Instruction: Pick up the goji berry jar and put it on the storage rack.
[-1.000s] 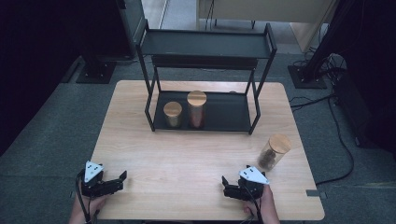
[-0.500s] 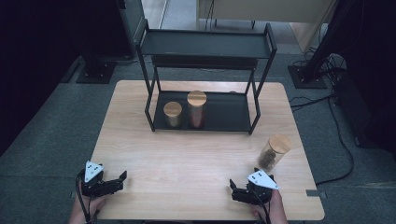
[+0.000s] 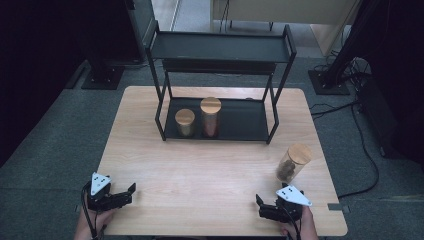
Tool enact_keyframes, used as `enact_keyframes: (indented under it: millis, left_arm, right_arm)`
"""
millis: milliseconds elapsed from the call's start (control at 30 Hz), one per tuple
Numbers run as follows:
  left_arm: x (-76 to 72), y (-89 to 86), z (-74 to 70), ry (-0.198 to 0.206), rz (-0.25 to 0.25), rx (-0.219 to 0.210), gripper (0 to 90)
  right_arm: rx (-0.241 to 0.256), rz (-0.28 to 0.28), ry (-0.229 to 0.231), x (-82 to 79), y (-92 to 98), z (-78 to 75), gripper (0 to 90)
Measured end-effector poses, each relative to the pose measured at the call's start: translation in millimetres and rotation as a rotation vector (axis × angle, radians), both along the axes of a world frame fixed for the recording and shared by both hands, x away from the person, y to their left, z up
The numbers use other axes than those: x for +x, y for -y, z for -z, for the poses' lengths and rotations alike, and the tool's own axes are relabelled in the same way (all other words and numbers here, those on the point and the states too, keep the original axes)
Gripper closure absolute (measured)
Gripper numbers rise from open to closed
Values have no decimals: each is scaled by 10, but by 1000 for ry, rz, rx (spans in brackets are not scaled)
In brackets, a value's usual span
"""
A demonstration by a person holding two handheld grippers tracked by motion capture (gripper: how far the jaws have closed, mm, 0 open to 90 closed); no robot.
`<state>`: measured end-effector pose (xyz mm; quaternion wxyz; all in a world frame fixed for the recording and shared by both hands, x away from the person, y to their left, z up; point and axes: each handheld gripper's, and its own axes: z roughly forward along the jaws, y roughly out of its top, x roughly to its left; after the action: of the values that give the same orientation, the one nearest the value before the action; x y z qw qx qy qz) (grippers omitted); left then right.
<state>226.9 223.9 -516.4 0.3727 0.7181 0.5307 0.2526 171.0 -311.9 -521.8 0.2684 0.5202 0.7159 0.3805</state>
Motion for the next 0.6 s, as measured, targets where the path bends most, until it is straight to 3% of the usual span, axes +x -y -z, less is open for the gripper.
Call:
enact_keyframes:
  millis: [233, 500, 600]
  left_arm:
    - [1, 1, 0, 0, 0, 1, 9]
    - [2, 3, 1, 0, -1, 2, 8]
    - [2, 4, 1, 0, -1, 3, 9]
  right_arm:
    - [-27, 3, -9, -38, 99, 4, 0]
    - [-9, 41, -8, -64, 248, 3, 0]
    - [-24, 34, -6, -76, 268, 4, 0]
